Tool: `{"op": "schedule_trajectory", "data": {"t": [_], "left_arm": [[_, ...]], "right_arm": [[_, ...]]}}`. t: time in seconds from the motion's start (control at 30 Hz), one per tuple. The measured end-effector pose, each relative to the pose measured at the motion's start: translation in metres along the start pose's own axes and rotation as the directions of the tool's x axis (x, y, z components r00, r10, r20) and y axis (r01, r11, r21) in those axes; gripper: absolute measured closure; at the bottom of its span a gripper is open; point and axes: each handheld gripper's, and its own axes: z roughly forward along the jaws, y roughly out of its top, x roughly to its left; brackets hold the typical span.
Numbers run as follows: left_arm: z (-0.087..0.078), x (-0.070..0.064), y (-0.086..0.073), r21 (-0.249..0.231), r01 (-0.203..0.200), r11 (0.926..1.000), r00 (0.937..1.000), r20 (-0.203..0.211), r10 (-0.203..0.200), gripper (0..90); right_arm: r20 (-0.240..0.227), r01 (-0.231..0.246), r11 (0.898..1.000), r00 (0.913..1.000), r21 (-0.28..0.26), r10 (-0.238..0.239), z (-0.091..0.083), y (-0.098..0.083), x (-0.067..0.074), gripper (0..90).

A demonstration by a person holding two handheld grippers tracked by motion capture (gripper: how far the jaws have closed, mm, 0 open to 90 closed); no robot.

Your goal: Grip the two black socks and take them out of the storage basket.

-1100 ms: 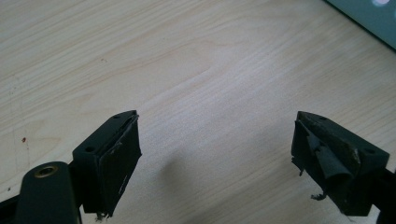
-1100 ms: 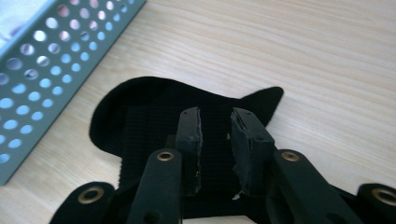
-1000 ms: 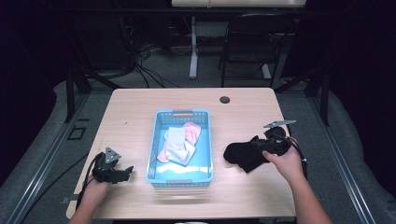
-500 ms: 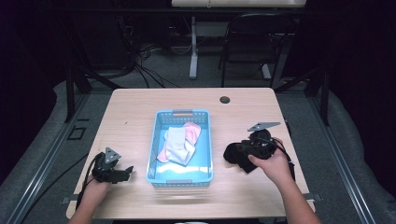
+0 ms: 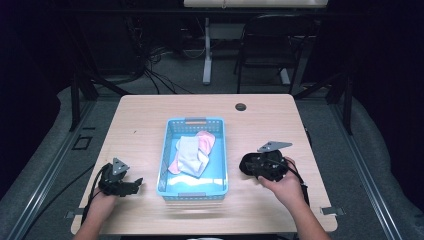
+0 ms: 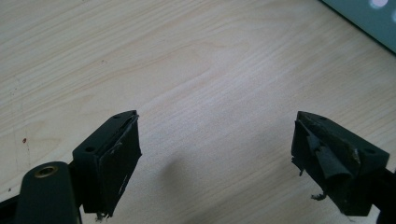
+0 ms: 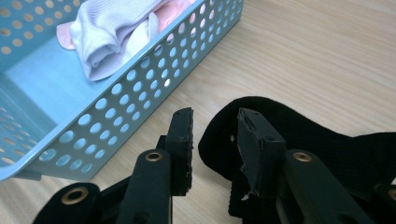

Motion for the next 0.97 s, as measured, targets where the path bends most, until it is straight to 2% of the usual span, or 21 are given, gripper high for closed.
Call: {"op": "schedule_trajectory", "data": {"t": [0.07,0.2,0.37,0.5,0.57,0.7,0.83,0.97], "left_arm": [[0.000,0.000,0.000,0.001,0.000,1.0000,1.0000,-0.001,0.000,15.5],[0.000,0.000,0.000,0.001,0.000,1.0000,1.0000,-0.001,0.000,15.6],[0.000,0.001,0.000,-0.003,-0.001,1.0000,1.0000,-0.002,0.001,15.5],[0.000,0.001,0.000,-0.007,0.003,1.0000,1.0000,-0.001,-0.003,15.5],[0.000,0.001,0.000,-0.011,0.008,0.9999,1.0000,0.000,-0.008,15.5],[-0.001,0.002,0.001,-0.014,0.007,0.9999,1.0000,-0.001,-0.007,15.5],[-0.001,0.002,0.001,-0.020,0.009,0.9997,0.9999,-0.004,-0.010,15.5],[-0.002,0.002,0.001,-0.023,0.009,0.9997,1.0000,-0.004,-0.009,15.5]], "right_arm": [[0.000,0.001,1.000,1.0000,-0.005,-0.001,0.001,-0.002,0.000,65.9],[0.029,0.004,1.000,0.9996,-0.026,-0.003,0.005,-0.013,0.002,66.0],[0.024,-0.001,1.000,0.9997,-0.015,0.001,0.010,-0.022,0.000,66.0],[0.023,-0.024,0.999,0.9994,-0.031,0.025,0.019,-0.029,-0.003,66.0],[0.025,-0.030,0.999,0.9992,-0.032,0.031,0.020,-0.029,-0.002,66.0],[0.044,-0.012,0.999,0.9990,-0.031,0.013,0.024,-0.031,-0.002,66.0],[0.041,-0.007,0.999,0.9991,-0.036,0.009,0.024,-0.032,-0.003,65.7],[0.059,-0.017,0.999,0.9981,-0.049,0.020,0.022,-0.032,-0.006,63.5]]}}
